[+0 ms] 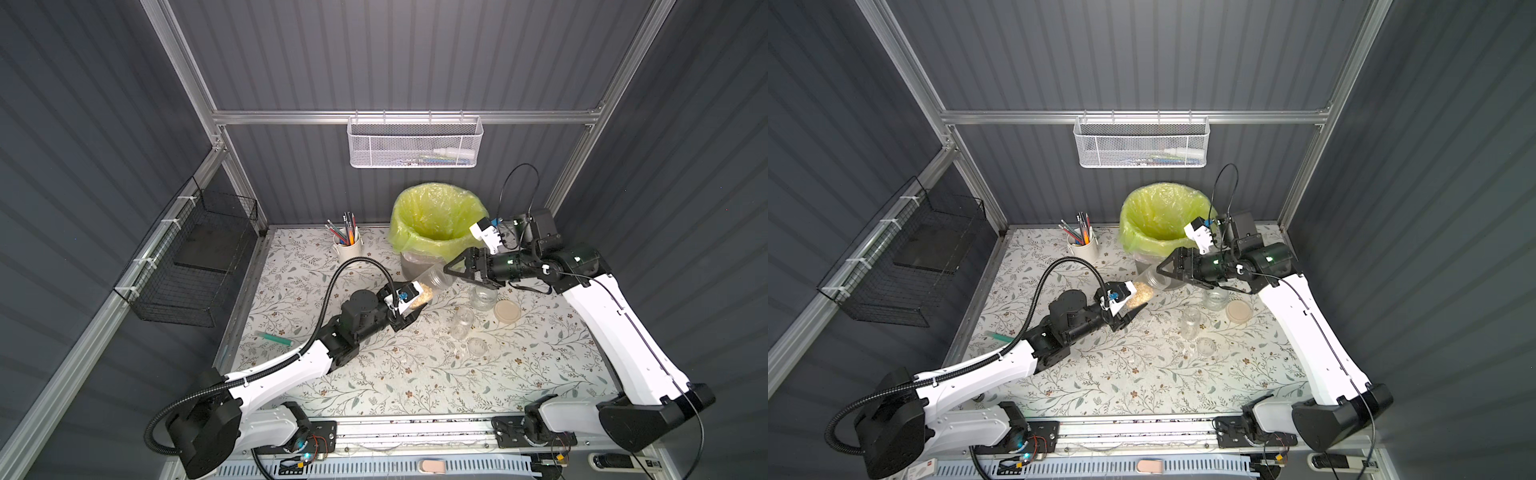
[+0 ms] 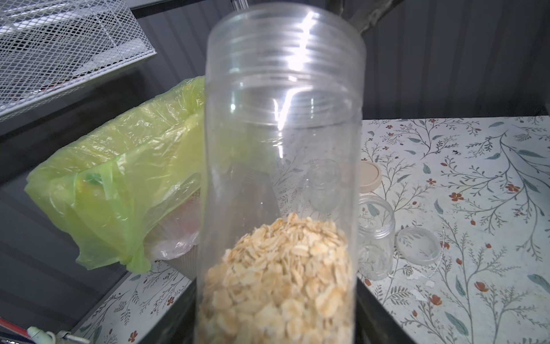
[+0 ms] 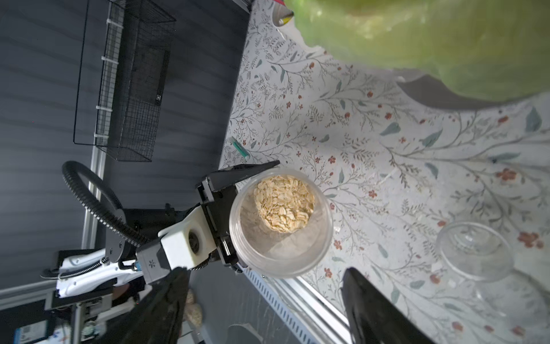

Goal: Empty expired oatmeal from jars
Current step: Unscrew the lid from the jar.

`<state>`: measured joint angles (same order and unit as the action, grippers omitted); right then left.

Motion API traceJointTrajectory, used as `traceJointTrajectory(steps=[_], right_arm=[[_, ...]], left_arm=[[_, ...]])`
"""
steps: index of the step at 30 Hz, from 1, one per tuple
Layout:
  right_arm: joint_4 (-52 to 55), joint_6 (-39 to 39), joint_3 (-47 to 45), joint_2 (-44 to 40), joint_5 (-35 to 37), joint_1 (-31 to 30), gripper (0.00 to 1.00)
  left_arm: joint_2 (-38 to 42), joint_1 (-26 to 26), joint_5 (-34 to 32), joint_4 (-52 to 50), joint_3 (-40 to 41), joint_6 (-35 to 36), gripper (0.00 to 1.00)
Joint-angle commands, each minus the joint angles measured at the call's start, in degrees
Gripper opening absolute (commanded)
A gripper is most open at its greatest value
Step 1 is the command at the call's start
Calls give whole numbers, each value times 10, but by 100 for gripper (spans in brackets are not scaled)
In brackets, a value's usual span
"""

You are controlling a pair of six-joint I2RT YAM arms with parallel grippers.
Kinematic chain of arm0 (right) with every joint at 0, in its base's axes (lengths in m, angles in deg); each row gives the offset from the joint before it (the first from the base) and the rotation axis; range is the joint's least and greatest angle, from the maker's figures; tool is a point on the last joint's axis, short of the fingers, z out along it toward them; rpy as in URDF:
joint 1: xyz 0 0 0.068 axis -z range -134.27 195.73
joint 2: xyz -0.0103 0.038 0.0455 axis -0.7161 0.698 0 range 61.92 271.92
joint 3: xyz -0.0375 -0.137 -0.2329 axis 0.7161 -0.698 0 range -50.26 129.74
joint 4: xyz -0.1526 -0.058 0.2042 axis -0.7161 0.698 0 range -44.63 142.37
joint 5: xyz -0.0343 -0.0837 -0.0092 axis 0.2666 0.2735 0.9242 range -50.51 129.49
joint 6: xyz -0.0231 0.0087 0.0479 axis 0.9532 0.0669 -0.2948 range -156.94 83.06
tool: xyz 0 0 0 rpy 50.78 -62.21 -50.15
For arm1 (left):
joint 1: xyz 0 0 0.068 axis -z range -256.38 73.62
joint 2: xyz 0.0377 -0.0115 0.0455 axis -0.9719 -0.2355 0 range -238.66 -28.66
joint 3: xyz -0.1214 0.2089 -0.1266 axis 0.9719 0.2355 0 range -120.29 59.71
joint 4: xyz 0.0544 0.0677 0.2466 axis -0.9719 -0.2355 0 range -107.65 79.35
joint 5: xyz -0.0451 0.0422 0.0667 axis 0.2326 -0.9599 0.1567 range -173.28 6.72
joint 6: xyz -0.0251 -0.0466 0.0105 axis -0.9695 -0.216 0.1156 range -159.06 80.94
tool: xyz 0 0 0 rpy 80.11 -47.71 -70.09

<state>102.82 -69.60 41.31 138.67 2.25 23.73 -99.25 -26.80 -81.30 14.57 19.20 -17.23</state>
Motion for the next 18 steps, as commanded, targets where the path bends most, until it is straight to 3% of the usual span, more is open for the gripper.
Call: traceJointTrajectory(steps=[1, 18], right_arm=[[48, -68, 3, 7, 6, 2, 83], [63, -36, 60, 72, -26, 2, 84]], left_arm=[[-1, 5, -10, 15, -25, 31, 7], [-10, 10, -13, 5, -32, 38, 7]])
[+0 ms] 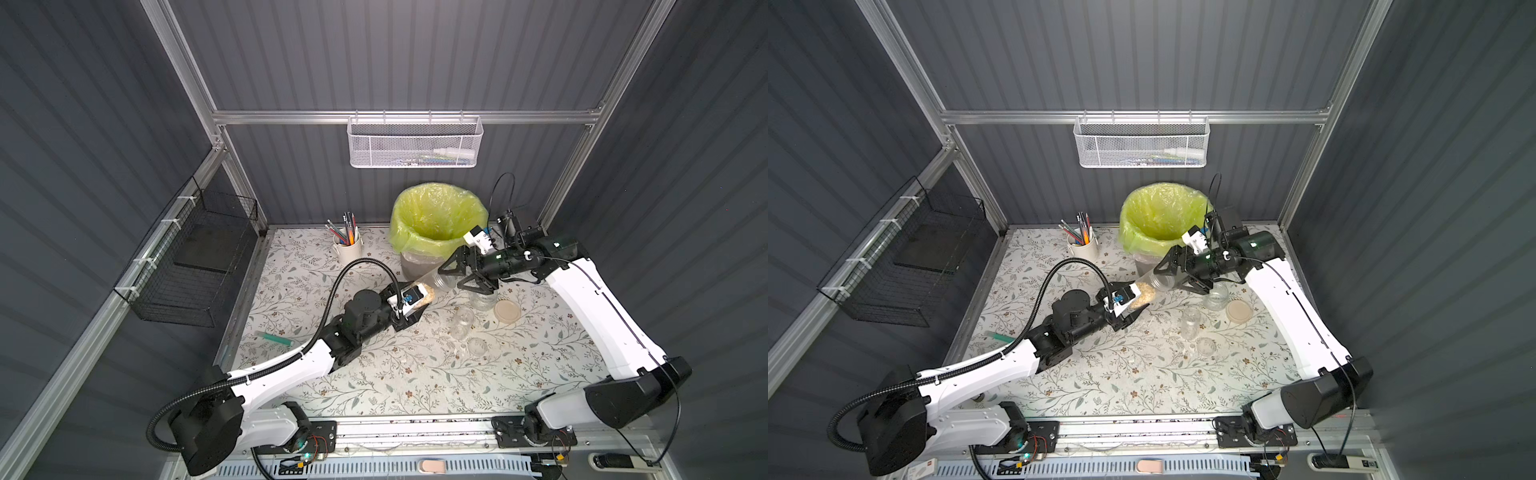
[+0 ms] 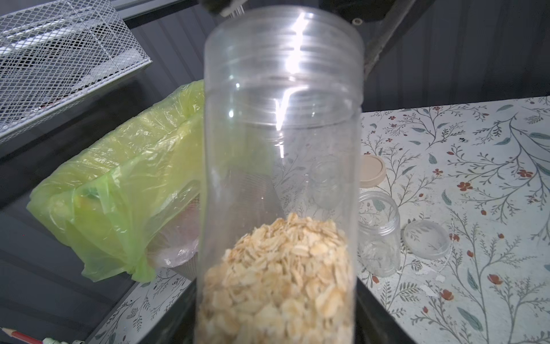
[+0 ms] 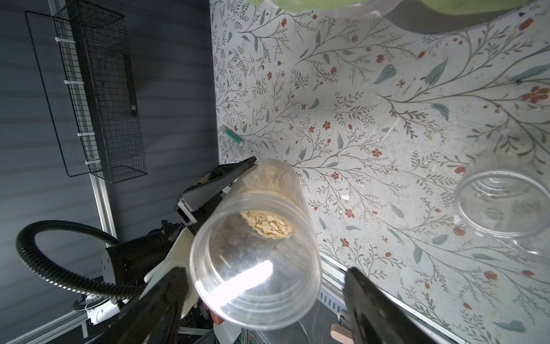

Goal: Empty expired oatmeal from jars
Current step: Unscrew the lid from the jar.

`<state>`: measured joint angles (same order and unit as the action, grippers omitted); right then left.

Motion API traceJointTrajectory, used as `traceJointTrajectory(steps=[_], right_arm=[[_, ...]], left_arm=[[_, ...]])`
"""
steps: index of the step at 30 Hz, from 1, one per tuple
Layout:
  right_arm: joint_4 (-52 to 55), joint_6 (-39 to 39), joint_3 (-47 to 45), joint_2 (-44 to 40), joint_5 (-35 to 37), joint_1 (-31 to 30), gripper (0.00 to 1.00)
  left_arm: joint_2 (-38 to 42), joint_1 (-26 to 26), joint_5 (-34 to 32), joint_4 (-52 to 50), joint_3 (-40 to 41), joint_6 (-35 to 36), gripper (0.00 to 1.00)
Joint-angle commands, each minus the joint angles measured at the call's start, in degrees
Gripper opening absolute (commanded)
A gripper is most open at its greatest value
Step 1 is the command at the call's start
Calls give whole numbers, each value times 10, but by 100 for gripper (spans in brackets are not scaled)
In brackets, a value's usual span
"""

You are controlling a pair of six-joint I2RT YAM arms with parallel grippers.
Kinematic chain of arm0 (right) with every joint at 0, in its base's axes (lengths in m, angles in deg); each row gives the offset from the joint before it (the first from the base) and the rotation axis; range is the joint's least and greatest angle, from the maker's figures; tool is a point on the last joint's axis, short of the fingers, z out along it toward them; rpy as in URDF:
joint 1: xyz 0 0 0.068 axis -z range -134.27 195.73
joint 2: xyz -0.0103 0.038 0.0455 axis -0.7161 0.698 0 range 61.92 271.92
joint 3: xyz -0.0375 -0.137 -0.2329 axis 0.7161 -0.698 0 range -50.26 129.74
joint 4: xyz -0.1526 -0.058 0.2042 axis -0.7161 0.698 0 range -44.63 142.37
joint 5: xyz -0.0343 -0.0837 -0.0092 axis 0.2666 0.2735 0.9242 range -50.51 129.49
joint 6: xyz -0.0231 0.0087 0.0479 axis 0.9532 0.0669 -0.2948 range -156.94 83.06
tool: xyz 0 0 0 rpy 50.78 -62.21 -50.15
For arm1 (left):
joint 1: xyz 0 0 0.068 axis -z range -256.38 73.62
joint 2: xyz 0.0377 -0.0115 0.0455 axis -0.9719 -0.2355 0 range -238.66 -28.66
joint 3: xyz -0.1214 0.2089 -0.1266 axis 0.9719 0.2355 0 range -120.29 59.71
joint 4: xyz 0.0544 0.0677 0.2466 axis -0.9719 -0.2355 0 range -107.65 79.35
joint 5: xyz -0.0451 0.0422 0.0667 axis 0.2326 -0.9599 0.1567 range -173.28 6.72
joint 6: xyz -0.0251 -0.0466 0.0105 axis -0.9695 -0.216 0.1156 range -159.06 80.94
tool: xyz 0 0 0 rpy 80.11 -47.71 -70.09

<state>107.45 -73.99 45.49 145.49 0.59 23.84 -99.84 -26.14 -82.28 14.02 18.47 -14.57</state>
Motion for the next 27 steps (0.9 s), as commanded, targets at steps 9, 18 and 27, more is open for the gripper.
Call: traceJointTrajectory(steps=[9, 18, 27], right_arm=[[38, 31, 26, 18, -1, -4, 84], [61, 52, 54, 40, 14, -14, 83], [89, 70, 88, 64, 34, -22, 80]], left_arm=[[-3, 4, -5, 8, -24, 15, 7], [-5, 4, -1, 6, -26, 13, 7], [1, 4, -2, 1, -22, 11, 7]])
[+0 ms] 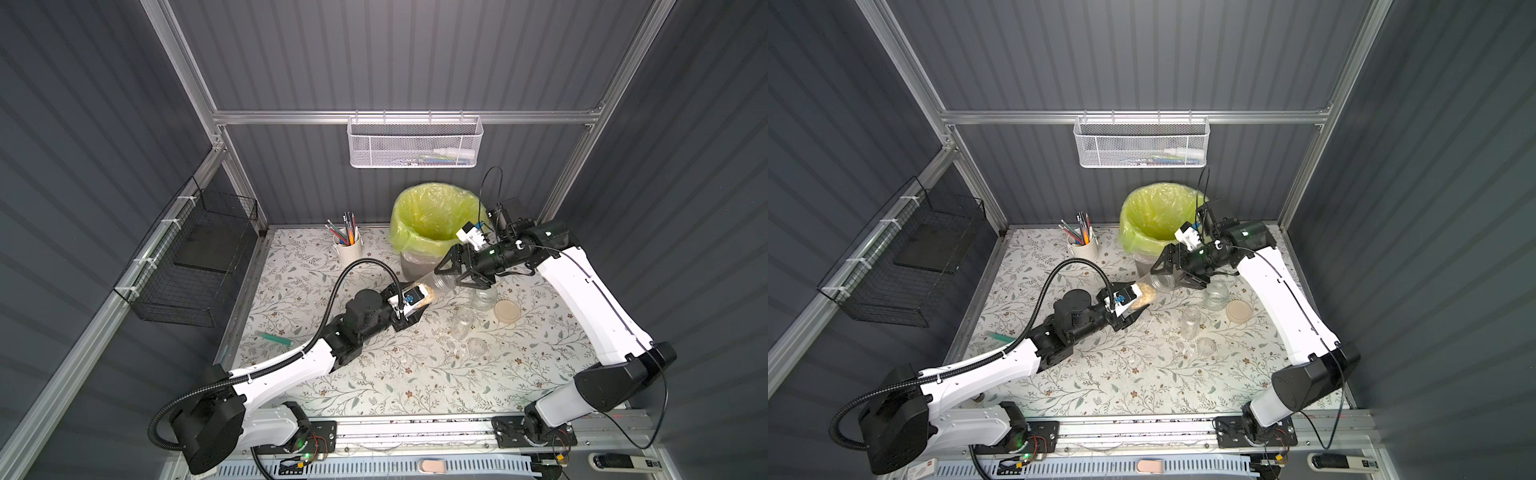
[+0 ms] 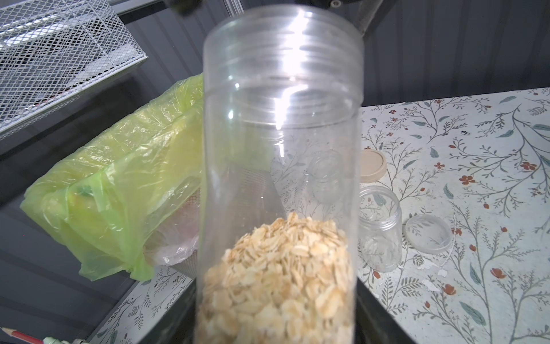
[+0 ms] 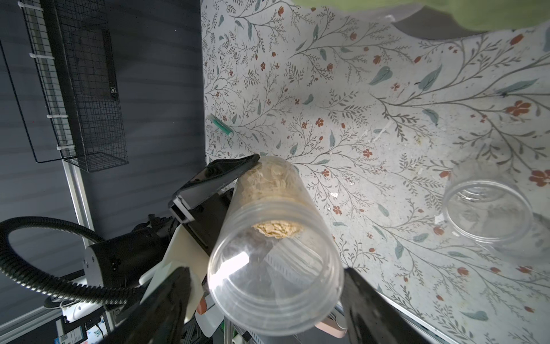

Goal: Empty expired oatmeal from jars
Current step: Unscrew the lid from the jar.

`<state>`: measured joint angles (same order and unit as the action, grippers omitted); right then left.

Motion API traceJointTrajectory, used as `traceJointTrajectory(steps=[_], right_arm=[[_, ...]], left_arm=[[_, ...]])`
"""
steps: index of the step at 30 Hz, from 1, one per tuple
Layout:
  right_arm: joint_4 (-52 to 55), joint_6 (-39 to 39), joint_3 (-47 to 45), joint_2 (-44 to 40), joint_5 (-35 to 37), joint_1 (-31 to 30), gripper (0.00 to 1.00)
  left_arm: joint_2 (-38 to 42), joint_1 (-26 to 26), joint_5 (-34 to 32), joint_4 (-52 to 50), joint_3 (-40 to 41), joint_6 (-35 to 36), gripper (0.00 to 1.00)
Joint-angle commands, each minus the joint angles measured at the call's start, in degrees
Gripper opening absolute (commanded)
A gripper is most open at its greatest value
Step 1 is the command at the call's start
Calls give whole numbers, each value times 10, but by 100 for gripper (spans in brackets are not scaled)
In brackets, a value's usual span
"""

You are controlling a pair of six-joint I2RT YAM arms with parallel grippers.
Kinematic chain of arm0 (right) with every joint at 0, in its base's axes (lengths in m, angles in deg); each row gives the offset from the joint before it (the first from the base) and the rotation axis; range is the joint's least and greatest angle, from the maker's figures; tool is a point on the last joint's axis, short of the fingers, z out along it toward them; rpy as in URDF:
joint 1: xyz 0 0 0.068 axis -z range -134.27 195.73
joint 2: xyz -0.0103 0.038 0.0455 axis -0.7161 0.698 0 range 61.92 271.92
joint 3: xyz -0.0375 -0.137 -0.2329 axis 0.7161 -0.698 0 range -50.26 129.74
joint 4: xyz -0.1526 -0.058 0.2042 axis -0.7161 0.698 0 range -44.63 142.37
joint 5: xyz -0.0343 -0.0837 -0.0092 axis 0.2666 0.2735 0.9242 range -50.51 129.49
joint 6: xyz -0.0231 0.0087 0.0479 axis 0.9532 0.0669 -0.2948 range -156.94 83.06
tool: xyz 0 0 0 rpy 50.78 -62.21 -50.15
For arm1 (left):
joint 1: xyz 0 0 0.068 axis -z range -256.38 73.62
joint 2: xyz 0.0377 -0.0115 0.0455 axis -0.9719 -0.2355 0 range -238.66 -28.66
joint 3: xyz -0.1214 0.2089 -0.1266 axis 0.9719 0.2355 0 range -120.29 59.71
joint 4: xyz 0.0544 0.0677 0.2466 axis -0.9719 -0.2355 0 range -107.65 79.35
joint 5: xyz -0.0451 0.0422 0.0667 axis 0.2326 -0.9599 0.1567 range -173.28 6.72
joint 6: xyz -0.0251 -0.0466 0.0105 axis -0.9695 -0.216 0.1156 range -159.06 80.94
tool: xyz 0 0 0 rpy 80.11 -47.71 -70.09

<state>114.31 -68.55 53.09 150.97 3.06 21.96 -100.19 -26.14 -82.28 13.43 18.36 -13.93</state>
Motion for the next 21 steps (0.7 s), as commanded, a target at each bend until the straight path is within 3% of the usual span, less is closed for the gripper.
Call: traceJointTrajectory(steps=[1, 13, 21], right_arm=[[21, 17, 12, 10, 11, -5, 79], [21, 28, 17, 15, 12, -6, 73], [-3, 49, 7, 7, -12, -7, 43]], left_arm=[[4, 3, -2, 7, -21, 6, 7], [3, 3, -2, 8, -19, 4, 7], [7, 4, 10, 2, -18, -18, 6]])
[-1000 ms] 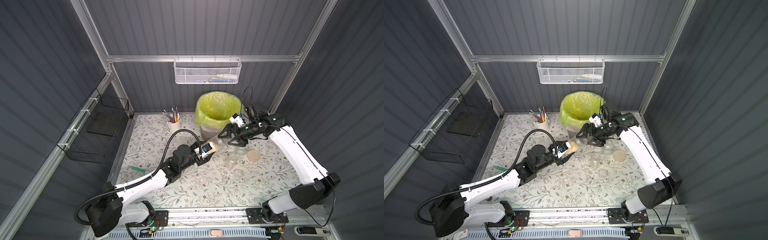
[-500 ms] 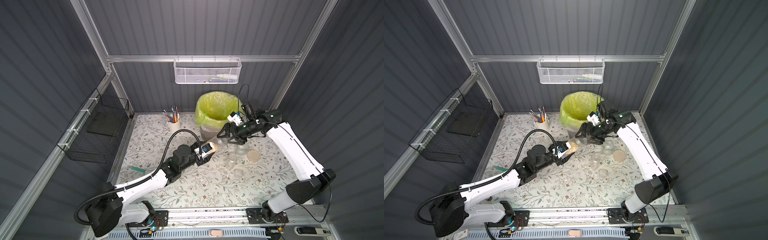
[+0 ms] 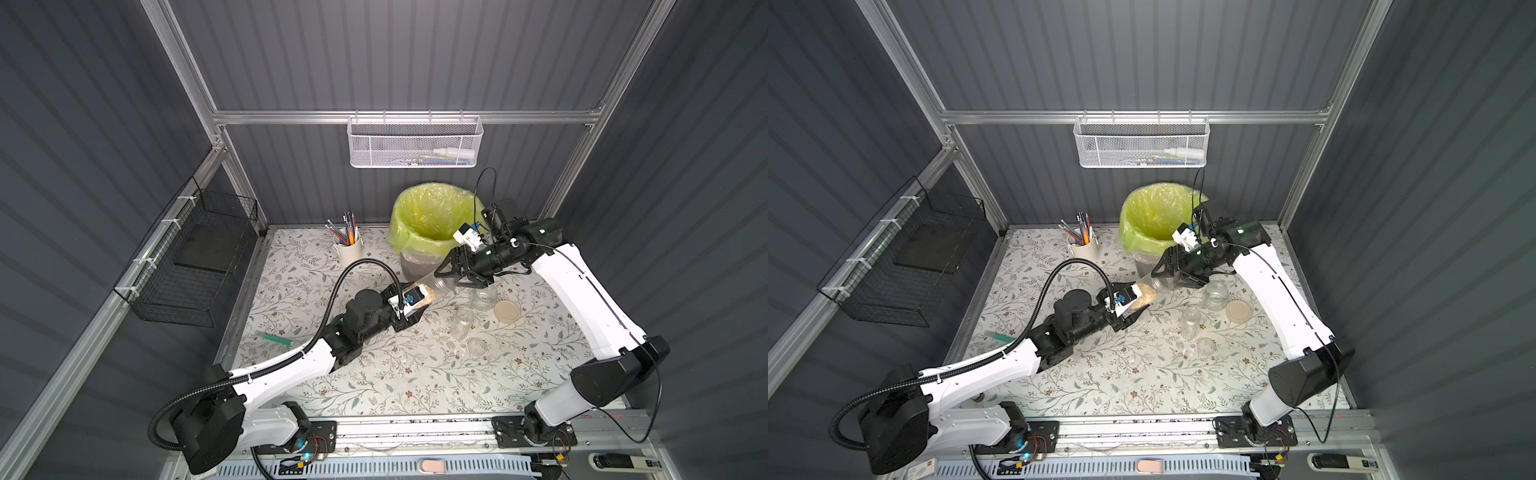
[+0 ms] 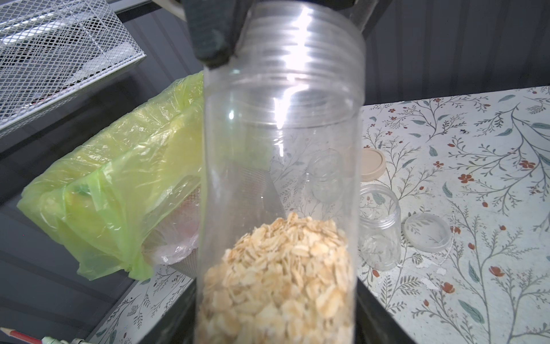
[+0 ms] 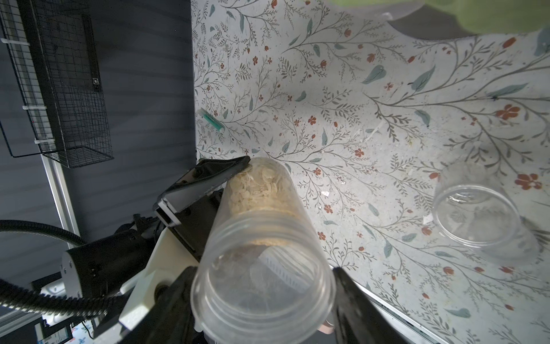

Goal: Empty expired oatmeal from jars
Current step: Unscrew the lid from the jar.

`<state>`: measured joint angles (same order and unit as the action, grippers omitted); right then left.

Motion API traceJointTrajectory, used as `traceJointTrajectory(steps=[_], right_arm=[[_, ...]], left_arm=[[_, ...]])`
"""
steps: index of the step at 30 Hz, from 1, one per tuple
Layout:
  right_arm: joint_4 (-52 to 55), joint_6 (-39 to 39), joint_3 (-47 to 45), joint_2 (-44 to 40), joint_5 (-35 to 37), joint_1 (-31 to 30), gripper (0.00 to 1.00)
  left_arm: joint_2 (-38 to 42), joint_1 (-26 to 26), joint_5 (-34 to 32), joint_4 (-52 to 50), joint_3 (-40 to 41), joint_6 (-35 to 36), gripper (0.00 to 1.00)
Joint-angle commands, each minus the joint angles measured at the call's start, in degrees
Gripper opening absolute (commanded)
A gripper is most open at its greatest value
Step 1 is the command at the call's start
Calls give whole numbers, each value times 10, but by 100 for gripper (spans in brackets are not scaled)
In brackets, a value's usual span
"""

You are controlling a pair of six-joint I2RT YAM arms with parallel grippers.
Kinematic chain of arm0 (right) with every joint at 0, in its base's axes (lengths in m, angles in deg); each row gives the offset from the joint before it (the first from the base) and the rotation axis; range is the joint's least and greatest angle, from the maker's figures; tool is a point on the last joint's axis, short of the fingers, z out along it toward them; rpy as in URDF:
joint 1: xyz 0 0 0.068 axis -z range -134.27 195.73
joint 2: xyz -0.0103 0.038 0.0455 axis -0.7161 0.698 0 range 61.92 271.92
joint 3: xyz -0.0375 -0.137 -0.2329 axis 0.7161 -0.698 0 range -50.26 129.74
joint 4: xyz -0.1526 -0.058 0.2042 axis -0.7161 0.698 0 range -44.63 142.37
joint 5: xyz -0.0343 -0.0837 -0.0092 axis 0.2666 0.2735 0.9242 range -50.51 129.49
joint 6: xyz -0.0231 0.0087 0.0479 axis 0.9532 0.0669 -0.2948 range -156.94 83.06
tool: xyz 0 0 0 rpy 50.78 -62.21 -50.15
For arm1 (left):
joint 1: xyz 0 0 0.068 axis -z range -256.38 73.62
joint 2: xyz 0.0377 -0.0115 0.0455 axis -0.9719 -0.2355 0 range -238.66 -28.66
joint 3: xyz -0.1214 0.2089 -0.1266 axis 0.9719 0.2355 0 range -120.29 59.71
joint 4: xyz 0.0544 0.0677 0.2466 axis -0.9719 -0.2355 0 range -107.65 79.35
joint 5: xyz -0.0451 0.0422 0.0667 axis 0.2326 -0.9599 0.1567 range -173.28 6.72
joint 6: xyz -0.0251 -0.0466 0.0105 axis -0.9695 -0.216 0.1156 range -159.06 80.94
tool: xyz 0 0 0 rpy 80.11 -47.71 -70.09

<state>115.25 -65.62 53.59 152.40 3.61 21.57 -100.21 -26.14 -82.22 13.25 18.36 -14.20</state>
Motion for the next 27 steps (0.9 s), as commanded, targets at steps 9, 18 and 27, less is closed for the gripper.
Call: traceJointTrajectory(steps=[9, 18, 27], right_arm=[[-59, 290, -14, -12, -53, 5, 29], [-8, 556, 2, -7, -32, 12, 21], [-7, 650, 11, -3, -86, 34, 21]], left_arm=[[3, -1, 67, 81, 31, -112, 2], [23, -4, 60, 87, 60, -127, 3], [28, -9, 55, 94, 80, -132, 2]])
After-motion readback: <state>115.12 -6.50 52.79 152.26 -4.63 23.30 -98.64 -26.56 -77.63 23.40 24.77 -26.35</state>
